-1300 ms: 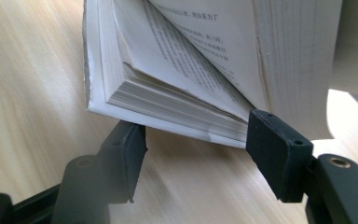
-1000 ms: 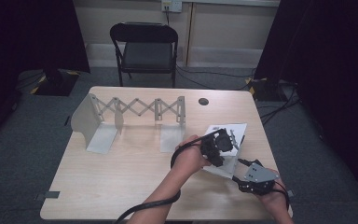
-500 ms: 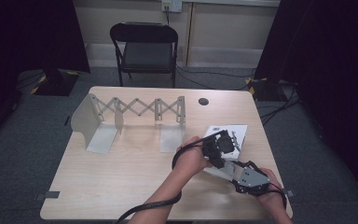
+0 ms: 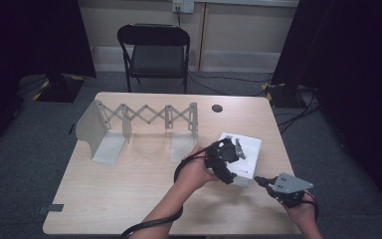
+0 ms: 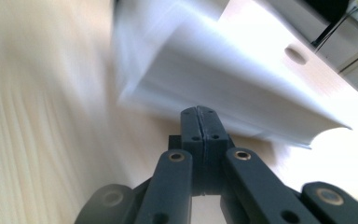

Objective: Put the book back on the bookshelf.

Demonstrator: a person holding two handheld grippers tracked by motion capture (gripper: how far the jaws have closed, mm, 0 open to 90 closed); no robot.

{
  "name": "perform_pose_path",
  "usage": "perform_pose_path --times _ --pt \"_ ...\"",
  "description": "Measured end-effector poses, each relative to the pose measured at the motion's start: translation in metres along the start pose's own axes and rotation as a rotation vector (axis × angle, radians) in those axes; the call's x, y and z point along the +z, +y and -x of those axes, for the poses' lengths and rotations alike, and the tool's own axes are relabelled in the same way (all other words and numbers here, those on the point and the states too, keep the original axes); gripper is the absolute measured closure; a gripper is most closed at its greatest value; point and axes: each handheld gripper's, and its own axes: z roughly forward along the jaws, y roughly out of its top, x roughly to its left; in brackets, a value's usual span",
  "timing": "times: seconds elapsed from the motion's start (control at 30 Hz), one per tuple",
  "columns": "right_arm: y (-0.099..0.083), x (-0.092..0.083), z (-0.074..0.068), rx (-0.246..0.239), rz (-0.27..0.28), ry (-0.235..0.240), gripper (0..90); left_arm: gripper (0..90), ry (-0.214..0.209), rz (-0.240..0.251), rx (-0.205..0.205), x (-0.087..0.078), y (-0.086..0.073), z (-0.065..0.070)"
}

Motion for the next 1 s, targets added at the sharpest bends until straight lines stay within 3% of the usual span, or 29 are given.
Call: perform_pose_path --times 0.03,0.07,0.2,0.23,0.3,0.33,0.37,0.43,0.53,0.6,0.7,0.83,0.9,1.0 --pt "0.002 -0.003 0.005 0.045 0.015 0.008 90.0 26.4 -0.006 0.005 -0.017 -0.003 -0.008 -0.003" --pt "0.004 -0.006 0.006 0.058 0.023 -0.006 90.0 26.5 -0.007 -0.002 -0.020 -0.002 -0.012 -0.002" --pt "0.000 -0.005 0.004 0.072 -0.015 -0.020 84.6 26.6 -0.011 -0.022 -0.005 0.000 -0.020 0.002" --pt "-0.006 -0.001 0.002 0.104 -0.036 -0.008 77.2 27.0 -0.013 -0.026 -0.012 0.004 -0.027 0.003" --pt "-0.007 0.003 0.001 0.120 -0.049 -0.010 68.0 26.5 -0.021 -0.023 -0.034 0.010 -0.033 0.004" --pt "-0.007 0.003 0.001 0.120 -0.049 -0.010 68.0 26.3 -0.021 -0.023 -0.034 0.010 -0.033 0.004" --pt "-0.009 0.009 0.000 0.171 -0.055 0.016 59.1 26.3 -0.024 -0.036 -0.030 0.015 -0.040 0.004" --pt "-0.013 0.014 -0.001 0.227 -0.071 0.045 50.1 25.3 -0.021 -0.039 -0.035 0.019 -0.049 0.005" --pt "-0.019 0.023 -0.003 0.260 -0.095 0.068 41.4 25.0 -0.019 -0.039 -0.078 0.022 -0.066 -0.002" --pt "-0.021 0.027 -0.004 0.270 -0.117 0.075 39.0 24.9 -0.029 -0.039 -0.100 0.025 -0.077 -0.005" --pt "-0.021 0.036 -0.007 0.274 -0.135 0.117 36.4 24.4 -0.012 -0.064 -0.095 0.030 -0.087 -0.008" --pt "-0.016 0.048 -0.015 0.246 -0.158 0.146 32.9 23.2 -0.037 -0.038 -0.159 0.041 -0.099 -0.013" --pt "-0.015 0.053 -0.018 0.233 -0.175 0.147 31.4 23.2 -0.060 -0.021 -0.163 0.048 -0.103 -0.015" --pt "-0.014 0.058 -0.020 0.231 -0.176 0.156 27.8 22.5 -0.055 -0.024 -0.159 0.052 -0.104 -0.016"
